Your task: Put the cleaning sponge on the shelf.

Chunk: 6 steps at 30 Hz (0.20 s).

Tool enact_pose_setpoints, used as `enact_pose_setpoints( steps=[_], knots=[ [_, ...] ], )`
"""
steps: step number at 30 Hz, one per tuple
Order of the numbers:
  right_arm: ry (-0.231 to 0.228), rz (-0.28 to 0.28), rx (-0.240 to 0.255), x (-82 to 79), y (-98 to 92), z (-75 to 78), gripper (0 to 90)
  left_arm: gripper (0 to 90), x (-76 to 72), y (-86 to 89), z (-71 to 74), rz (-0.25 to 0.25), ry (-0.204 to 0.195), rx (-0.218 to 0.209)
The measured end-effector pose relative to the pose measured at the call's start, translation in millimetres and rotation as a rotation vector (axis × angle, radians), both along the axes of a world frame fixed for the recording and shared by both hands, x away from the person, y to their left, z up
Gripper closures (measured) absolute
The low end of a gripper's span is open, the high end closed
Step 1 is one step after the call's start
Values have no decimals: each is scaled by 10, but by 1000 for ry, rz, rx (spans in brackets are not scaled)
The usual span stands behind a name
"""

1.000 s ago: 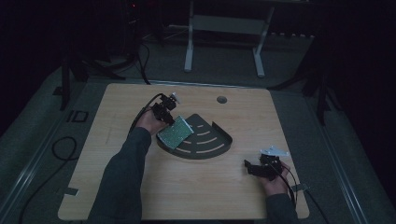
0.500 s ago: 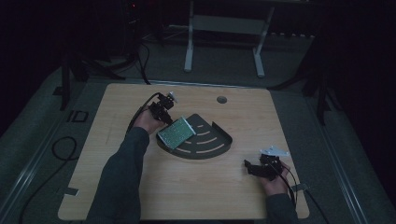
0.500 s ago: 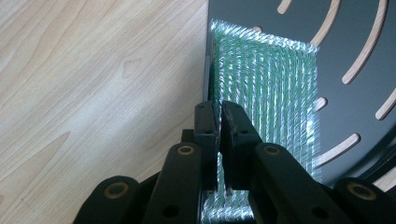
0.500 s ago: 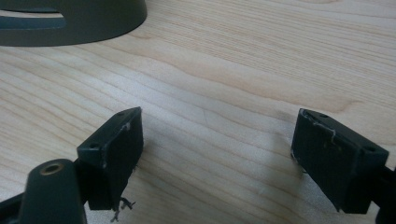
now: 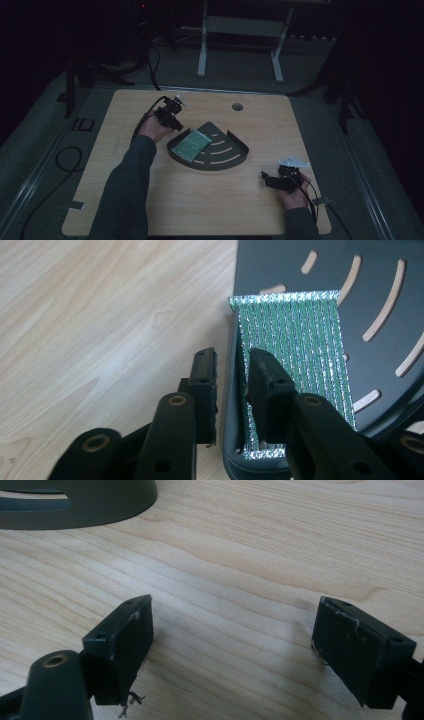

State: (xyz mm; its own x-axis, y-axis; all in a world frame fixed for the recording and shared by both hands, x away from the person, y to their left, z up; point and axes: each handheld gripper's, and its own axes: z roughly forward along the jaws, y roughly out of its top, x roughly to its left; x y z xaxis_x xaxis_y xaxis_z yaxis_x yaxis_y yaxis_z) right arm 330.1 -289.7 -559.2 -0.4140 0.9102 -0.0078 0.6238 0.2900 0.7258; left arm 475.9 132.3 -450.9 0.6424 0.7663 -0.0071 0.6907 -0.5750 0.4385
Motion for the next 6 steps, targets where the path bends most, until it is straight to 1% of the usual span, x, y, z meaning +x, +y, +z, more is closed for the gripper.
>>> enact_pose_setpoints(
  steps=[2,6],
  knots=[
    [0,0,0,0,0,0,163,700,-16,23,32,10,-10,-3],
    [0,0,0,0,0,0,163,658,-55,94,101,20,-27,8]
  ],
)
